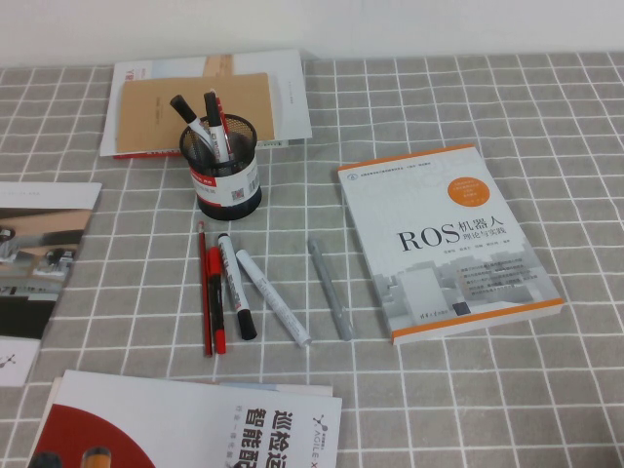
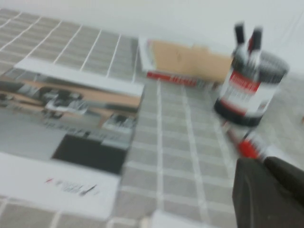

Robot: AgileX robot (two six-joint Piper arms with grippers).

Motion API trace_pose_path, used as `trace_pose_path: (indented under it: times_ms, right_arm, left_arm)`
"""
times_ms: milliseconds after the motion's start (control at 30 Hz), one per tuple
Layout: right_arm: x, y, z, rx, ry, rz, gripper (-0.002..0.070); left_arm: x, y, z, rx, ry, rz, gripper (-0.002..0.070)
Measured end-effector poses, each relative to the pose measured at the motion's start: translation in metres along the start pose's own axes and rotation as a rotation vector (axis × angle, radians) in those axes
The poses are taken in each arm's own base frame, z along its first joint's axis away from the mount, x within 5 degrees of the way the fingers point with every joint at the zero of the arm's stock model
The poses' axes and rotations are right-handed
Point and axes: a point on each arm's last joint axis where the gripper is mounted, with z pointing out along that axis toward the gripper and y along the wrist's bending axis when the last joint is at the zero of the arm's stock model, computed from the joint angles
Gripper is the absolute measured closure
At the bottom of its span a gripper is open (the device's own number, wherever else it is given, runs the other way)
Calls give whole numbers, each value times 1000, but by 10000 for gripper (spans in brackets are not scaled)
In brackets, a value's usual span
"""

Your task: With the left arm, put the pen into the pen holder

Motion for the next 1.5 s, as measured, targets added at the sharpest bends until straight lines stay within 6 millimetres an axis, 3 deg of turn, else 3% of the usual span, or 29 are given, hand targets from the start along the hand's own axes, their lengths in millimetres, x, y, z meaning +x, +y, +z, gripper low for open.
trace_pose_path:
  times_ms: [200, 600, 833, 1000, 1167, 1500]
  right_arm:
    - [0, 0, 0, 0, 0, 0, 691]
    - [0, 0, 0, 0, 0, 0, 691]
    - [0, 0, 0, 0, 0, 0, 691]
    - [0, 0, 0, 0, 0, 0, 691]
    - [0, 0, 0, 0, 0, 0, 691]
    - [0, 0, 0, 0, 0, 0, 691]
  left_arm:
    - [-10, -4, -1, 57, -110, -195, 675]
    - [-13, -4, -1, 37, -69, -271, 675]
    - [-60, -10, 7, -72, 128, -292, 675]
    - [-92, -19, 30, -105, 338, -175, 675]
    - [-104, -33, 62, -22, 601, -60, 675]
    - [-81, -46, 132, 56, 942, 22, 675]
